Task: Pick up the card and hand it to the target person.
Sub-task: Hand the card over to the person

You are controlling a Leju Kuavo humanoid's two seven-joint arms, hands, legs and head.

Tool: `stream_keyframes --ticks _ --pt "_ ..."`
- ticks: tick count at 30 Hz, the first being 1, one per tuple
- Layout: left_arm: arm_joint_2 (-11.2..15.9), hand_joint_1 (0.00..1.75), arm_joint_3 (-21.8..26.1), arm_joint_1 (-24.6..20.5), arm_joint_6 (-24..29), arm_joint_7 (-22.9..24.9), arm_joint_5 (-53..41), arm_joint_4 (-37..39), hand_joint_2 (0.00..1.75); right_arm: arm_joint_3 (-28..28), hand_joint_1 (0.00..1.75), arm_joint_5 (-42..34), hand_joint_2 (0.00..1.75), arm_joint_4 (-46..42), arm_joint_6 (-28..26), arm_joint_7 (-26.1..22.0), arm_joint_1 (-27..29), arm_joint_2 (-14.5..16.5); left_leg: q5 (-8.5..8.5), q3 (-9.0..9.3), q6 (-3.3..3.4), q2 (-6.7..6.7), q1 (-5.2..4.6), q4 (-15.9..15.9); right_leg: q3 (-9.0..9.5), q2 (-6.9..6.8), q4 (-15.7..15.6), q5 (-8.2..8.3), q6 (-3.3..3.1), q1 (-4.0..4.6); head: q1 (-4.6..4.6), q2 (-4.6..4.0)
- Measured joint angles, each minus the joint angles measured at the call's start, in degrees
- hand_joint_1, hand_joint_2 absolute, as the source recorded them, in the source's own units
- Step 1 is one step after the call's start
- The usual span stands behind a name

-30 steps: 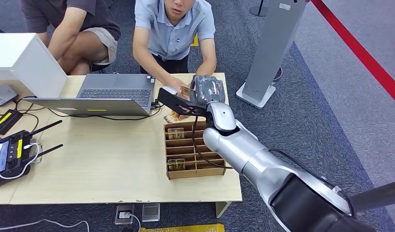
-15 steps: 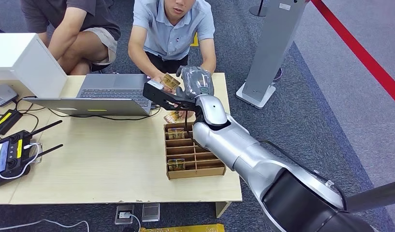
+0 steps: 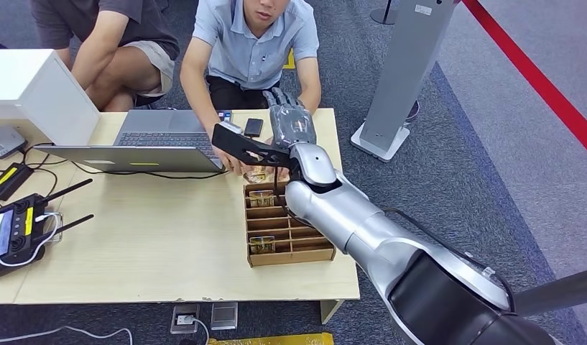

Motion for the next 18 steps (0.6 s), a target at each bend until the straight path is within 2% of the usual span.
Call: stream_keyframes --ticks 4,7,14,18 --pt "0.01 0.0 -0.03 0.19 0.22 0.07 0.87 0.04 1.75 -0.91 0.0 -6.91 1.75 -3.68 -1.51 -0.73 0.64 -1.74 0.0 0.02 0.0 0.0 0.0 0.01 0.01 0.01 0.0 0.0 0.0 0.0 0.02 0.0" --pt "0.01 0.0 -0.03 0.4 0.3 0.07 1.46 0.07 1.75 -2.01 0.0 -10.54 1.75 -10.34 -2.03 0.47 2.65 -4.29 0.0 0.04 0.0 0.0 0.0 0.02 0.02 0.01 -0.02 0.0 0.0 0.0 0.05 0.0" --pt "0.07 0.0 -0.03 0.94 0.43 -0.45 2.94 0.11 1.75 -6.52 0.0 -11.18 1.75 -34.99 -5.04 3.29 12.48 -13.68 -0.03 0.06 0.01 0.0 -0.01 0.05 0.02 0.01 -0.08 0.0 0.01 0.0 0.04 0.0" --pt "0.21 0.0 -0.03 1.13 0.46 -0.94 3.46 0.14 1.75 -10.57 0.0 -15.97 1.75 -50.03 -6.36 -0.03 20.88 -19.39 -0.06 0.11 0.02 -0.01 -0.01 0.05 0.04 -0.01 -0.12 -0.01 0.02 0.0 0.03 0.0"
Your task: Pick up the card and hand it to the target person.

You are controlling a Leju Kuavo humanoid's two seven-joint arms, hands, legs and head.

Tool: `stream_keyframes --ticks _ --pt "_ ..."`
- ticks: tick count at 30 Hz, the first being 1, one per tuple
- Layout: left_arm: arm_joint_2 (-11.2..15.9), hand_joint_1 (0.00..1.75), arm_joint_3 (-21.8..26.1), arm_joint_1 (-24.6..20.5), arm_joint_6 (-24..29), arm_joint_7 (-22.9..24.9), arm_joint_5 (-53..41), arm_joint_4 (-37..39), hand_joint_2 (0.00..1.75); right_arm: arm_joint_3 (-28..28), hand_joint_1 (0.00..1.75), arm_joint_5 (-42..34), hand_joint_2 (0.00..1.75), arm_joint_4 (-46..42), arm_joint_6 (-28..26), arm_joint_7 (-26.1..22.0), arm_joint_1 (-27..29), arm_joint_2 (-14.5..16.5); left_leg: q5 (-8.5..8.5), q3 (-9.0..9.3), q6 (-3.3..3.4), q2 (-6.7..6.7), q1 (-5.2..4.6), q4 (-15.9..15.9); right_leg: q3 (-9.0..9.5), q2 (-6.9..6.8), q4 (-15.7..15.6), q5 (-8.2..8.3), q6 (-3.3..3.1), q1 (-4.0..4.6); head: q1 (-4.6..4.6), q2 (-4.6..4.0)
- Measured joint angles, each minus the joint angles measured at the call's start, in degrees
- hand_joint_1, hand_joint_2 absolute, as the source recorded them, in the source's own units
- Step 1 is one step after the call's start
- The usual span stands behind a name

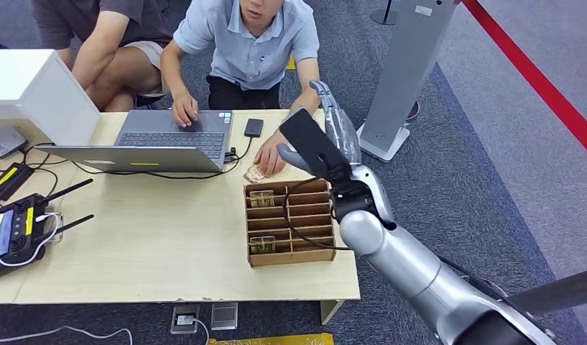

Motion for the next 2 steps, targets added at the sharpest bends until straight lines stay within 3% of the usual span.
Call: stream_keyframes --ticks 2 --pt "0.07 0.0 0.0 0.1 0.0 -0.31 0.11 0.01 1.75 -1.93 0.0 -3.65 1.75 -5.48 -0.53 -2.74 3.78 -2.21 -0.02 0.0 0.01 0.0 0.0 0.0 0.01 0.0 -0.01 0.0 0.0 0.0 0.0 0.0"
